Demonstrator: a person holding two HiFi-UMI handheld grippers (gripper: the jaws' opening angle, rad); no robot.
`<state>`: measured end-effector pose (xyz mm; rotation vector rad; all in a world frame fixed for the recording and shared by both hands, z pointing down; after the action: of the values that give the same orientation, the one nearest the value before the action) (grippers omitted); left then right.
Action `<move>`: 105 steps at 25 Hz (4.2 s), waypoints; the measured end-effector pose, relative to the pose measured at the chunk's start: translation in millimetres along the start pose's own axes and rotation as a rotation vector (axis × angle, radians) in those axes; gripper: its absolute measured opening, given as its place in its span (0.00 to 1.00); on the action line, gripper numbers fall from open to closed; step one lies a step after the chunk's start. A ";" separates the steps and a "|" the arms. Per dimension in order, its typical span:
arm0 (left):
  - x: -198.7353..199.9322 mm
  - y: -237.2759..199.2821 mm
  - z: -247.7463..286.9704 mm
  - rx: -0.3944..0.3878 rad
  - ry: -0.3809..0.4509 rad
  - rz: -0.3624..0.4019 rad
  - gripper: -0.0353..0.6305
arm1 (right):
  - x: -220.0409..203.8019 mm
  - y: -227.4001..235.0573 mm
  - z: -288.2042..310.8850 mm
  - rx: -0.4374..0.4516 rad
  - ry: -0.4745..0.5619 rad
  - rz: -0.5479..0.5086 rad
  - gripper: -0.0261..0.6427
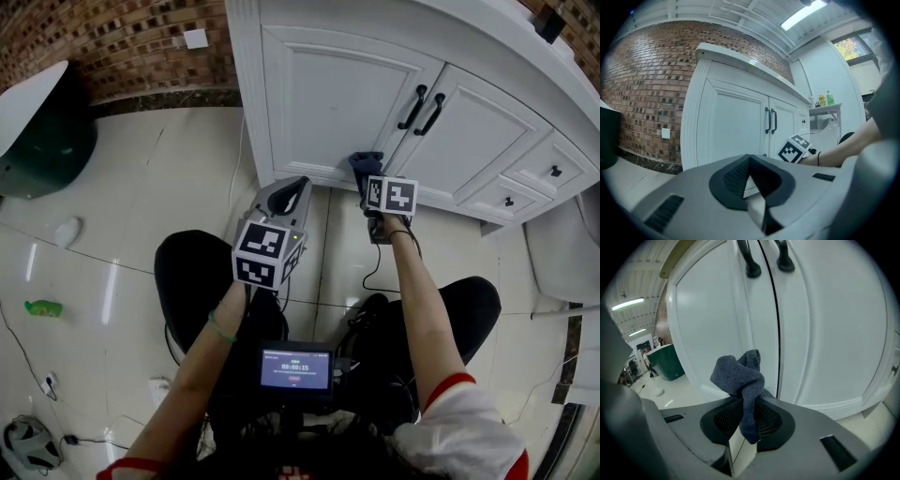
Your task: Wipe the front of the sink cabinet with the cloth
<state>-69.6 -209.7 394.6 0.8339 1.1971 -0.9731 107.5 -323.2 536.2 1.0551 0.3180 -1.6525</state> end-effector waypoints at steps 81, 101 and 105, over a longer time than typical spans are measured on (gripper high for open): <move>-30.7 -25.6 9.7 0.022 -0.049 -0.038 0.08 | 189.9 -143.6 -99.6 0.231 0.405 -0.223 0.15; -25.5 -41.6 -10.1 0.060 -0.038 -0.088 0.08 | 153.4 -135.6 -47.5 0.183 0.298 -0.191 0.14; -25.9 -46.8 -9.1 0.061 -0.036 -0.088 0.08 | 104.4 -121.2 -2.7 0.158 0.202 -0.138 0.14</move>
<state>-118.6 -214.5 417.4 0.8135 1.1870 -1.0966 1.2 -343.8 418.3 1.3487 0.4047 -1.7178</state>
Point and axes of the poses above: the fingertips, and each gripper's own axes: z forward along the fingers, y to its right, x out of its top, the point moved 2 cm from there along -z, backward along the fingers, and after that the axes turned 14 degrees about x, right-handed, at the moved point
